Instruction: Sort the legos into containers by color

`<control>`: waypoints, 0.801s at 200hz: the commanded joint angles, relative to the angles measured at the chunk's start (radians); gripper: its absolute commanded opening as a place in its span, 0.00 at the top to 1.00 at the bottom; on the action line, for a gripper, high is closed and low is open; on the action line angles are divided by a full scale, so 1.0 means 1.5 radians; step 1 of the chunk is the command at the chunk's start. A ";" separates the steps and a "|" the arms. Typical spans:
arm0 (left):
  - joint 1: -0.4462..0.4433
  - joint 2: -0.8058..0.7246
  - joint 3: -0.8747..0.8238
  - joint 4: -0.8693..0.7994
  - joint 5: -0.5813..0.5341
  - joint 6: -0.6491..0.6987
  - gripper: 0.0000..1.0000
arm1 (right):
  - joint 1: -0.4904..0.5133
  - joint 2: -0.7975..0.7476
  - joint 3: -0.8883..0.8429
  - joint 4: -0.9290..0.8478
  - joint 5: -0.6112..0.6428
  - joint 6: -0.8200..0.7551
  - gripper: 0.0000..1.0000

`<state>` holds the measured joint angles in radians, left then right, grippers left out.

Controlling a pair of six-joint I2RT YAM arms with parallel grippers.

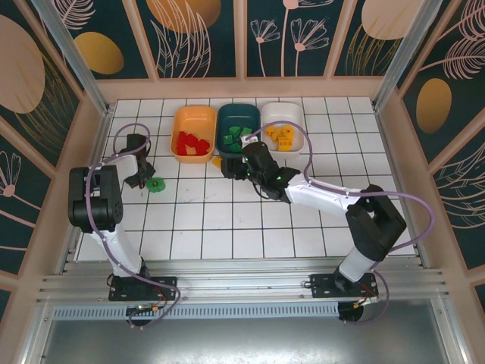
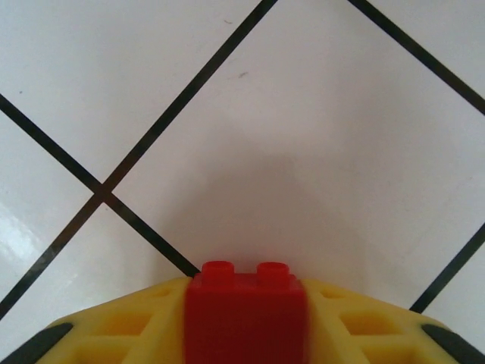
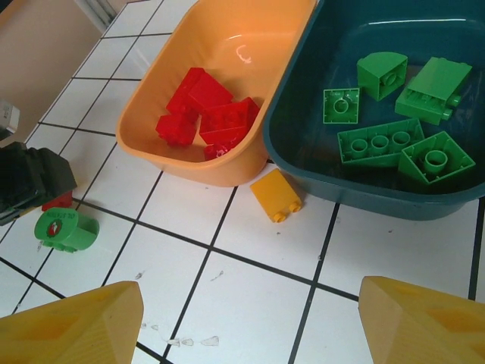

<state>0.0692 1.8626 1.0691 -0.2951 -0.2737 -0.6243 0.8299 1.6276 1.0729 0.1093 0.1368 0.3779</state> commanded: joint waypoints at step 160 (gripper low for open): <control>-0.156 0.000 0.217 -0.011 0.200 -0.033 0.70 | -0.009 -0.057 -0.022 -0.025 0.049 0.023 0.25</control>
<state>-0.1230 1.7672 1.3098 -0.3233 -0.0650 -0.6441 0.8242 1.6009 1.0641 0.0982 0.1627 0.4000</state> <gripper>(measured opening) 0.303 0.749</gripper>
